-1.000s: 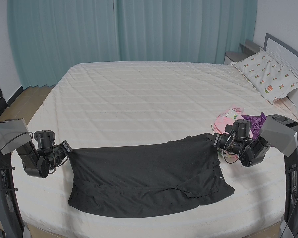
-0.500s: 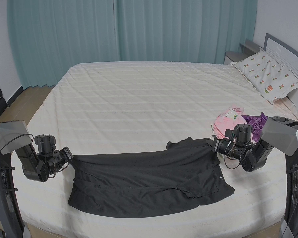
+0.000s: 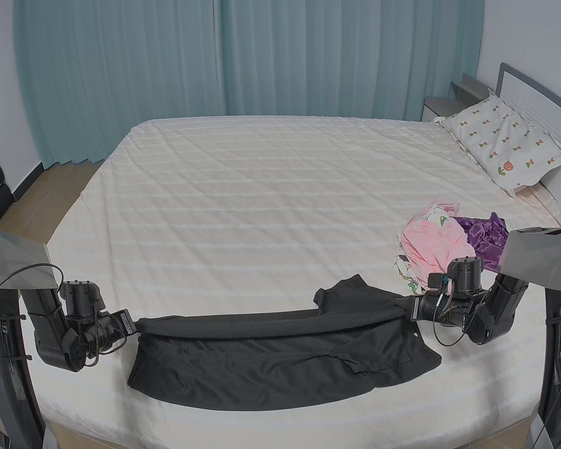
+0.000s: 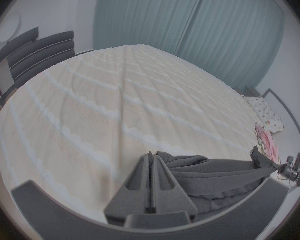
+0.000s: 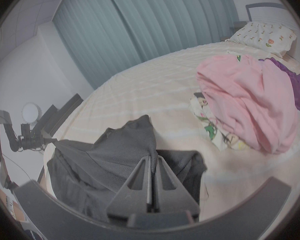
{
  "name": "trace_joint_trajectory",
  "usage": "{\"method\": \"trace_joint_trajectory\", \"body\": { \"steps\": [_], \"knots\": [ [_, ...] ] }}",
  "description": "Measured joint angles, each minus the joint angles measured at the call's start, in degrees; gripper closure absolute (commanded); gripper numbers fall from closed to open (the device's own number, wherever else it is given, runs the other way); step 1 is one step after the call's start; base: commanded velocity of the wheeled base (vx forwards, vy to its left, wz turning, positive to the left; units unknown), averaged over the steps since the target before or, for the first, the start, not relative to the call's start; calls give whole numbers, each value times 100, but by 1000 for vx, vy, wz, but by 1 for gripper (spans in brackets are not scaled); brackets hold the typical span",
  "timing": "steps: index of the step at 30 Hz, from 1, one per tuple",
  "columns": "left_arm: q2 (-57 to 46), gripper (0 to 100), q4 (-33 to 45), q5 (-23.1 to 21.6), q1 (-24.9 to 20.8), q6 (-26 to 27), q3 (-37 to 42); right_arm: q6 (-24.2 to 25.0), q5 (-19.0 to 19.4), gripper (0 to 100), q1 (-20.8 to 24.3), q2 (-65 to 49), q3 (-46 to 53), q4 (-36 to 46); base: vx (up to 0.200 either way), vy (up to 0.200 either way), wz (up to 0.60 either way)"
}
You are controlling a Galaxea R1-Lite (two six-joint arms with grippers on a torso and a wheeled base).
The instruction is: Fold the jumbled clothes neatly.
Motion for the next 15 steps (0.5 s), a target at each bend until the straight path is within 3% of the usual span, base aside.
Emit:
{"method": "trace_joint_trajectory", "body": {
  "steps": [4,5,10,15],
  "knots": [
    [199,100,-549,2,-41,351,425,-115,0,100,-5,2,235,11,0,0,0],
    [284,0,-751,6,-55,468,535,-139,0,0,-7,4,279,22,0,0,0],
    [695,0,-1358,71,-121,747,847,-172,2,0,-7,33,380,35,0,0,0],
    [929,0,-1468,77,-168,750,1067,-29,24,0,-2,-22,430,-20,0,0,0]
  ]
}}
